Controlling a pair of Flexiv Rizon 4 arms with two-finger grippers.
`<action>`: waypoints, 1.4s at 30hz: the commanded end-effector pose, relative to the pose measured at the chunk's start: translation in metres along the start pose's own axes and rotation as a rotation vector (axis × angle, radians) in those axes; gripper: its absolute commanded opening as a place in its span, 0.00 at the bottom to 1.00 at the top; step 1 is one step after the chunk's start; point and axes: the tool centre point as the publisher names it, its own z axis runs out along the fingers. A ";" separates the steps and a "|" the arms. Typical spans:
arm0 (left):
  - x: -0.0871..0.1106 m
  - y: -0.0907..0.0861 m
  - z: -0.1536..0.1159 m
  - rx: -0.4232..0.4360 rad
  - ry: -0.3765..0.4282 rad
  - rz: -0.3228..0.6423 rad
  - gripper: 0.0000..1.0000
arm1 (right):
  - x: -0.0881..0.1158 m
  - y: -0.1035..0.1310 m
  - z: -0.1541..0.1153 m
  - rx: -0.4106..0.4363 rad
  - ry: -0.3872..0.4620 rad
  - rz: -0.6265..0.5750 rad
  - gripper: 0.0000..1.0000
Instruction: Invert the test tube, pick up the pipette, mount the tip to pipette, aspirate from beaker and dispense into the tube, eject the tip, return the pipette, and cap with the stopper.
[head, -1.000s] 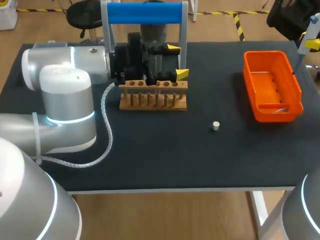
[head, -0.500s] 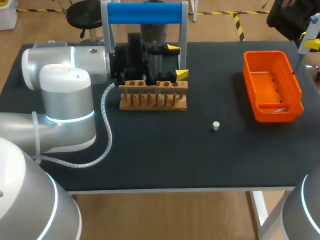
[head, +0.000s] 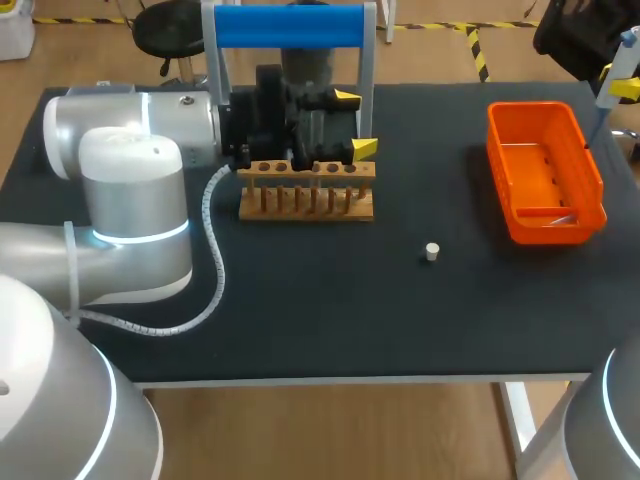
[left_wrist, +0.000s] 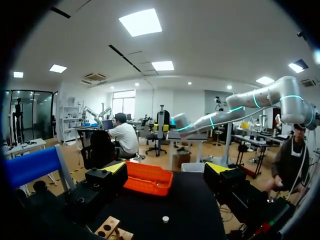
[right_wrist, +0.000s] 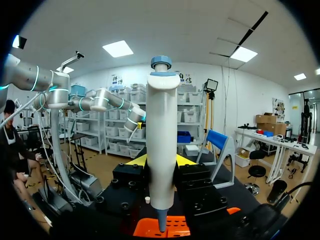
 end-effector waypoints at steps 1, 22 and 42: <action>0.001 0.000 0.001 0.002 -0.005 0.000 1.00 | -0.001 0.001 -0.001 0.001 0.004 0.000 0.00; 0.001 0.000 0.001 0.002 -0.005 0.000 1.00 | 0.014 0.006 0.013 0.005 0.007 -0.023 0.00; 0.001 0.000 0.001 0.002 -0.005 0.000 1.00 | 0.087 -0.003 0.144 0.050 0.035 -0.012 0.00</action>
